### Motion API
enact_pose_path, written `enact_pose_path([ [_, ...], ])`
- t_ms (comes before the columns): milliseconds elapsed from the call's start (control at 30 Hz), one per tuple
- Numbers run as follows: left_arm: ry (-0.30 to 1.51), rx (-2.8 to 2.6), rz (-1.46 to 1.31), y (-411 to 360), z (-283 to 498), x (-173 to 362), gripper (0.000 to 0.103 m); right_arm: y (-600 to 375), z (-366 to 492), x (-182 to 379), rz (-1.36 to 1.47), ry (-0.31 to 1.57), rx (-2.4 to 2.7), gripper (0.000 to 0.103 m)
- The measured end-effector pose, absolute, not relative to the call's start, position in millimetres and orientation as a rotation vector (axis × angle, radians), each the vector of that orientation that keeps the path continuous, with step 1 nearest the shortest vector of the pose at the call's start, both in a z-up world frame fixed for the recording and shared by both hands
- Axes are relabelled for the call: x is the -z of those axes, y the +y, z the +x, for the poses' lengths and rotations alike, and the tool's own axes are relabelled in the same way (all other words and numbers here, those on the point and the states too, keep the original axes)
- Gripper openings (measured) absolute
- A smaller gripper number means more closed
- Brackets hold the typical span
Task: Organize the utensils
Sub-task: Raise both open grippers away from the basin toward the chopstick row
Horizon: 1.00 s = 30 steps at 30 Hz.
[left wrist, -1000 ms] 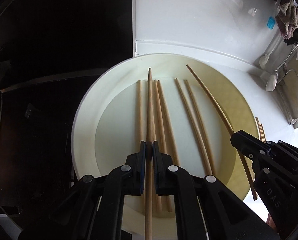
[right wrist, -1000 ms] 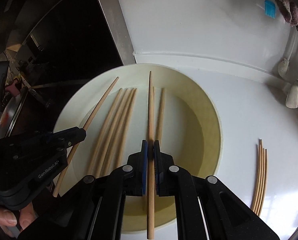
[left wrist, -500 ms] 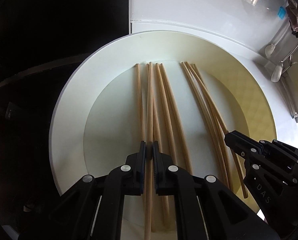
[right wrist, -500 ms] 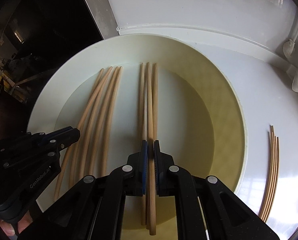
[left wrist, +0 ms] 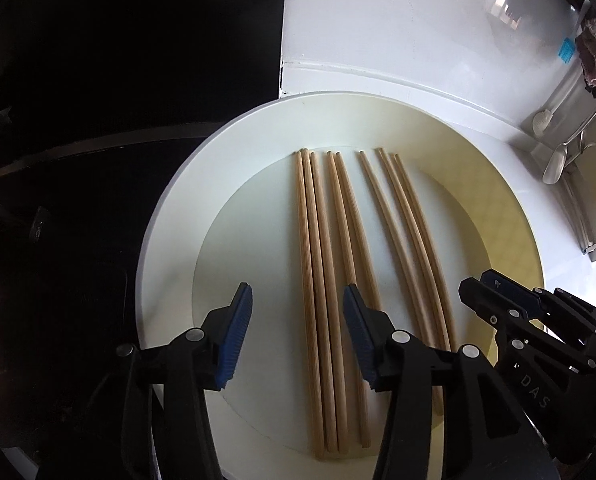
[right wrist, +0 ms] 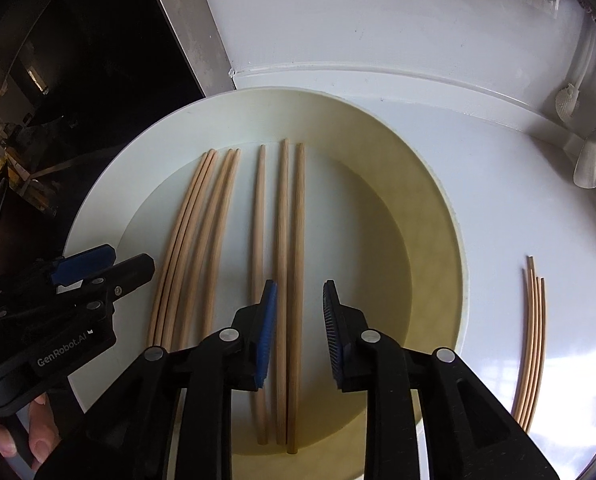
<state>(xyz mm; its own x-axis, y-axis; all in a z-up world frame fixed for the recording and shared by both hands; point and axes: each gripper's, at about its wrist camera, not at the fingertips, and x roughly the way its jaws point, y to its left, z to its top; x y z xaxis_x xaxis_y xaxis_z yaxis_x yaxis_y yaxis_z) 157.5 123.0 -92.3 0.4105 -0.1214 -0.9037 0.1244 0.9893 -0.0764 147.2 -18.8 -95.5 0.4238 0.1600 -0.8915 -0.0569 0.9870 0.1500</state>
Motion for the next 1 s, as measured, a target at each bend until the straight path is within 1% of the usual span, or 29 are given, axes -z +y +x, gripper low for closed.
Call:
enact_pose_path([
  [33, 1.136, 0.153, 0.001, 124.0, 156.6, 90.3, 0.057, -19.9, 145.2, 93.5, 0.105, 1.12, -0.136, 0.028],
  [67, 1.131, 0.15, -0.003, 125.2, 155.1, 87.7, 0.069, -21.5, 143.0, 91.4, 0.108, 1.114, -0.135, 0.029],
  [100, 1.116, 0.147, -0.007, 126.7, 152.7, 84.3, 0.071, -23.0, 141.5, 89.5, 0.11, 1.107, -0.133, 0.03],
  [200, 1.098, 0.147, -0.001, 127.7, 145.0, 76.2, 0.072, -27.9, 135.2, 83.5, 0.117, 1.093, -0.122, 0.032],
  [300, 1.084, 0.143, 0.001, 129.0, 135.0, 69.4, 0.072, -34.3, 122.0, 74.8, 0.123, 1.079, -0.117, 0.038],
  [433, 1.065, 0.146, -0.005, 128.9, 120.9, 59.9, 0.073, -34.5, 109.2, 66.6, 0.123, 1.063, -0.12, 0.039],
  [500, 1.055, 0.153, -0.005, 126.1, 114.2, 55.4, 0.074, -35.1, 102.0, 62.9, 0.125, 1.055, -0.123, 0.043],
  [633, 1.034, 0.166, -0.006, 122.8, 98.6, 46.3, 0.079, -39.5, 85.5, 53.7, 0.128, 1.046, -0.12, 0.044],
  [667, 1.029, 0.169, -0.006, 121.5, 94.8, 44.3, 0.08, -40.9, 82.1, 51.0, 0.126, 1.041, -0.118, 0.047],
  [900, 1.011, 0.18, -0.016, 105.8, 70.2, 39.6, 0.081, -63.1, 55.9, 38.8, 0.115, 1.023, -0.088, 0.049],
  [1000, 1.009, 0.181, -0.011, 94.2, 61.2, 39.7, 0.082, -79.9, 45.1, 39.9, 0.126, 1.022, -0.064, 0.052],
])
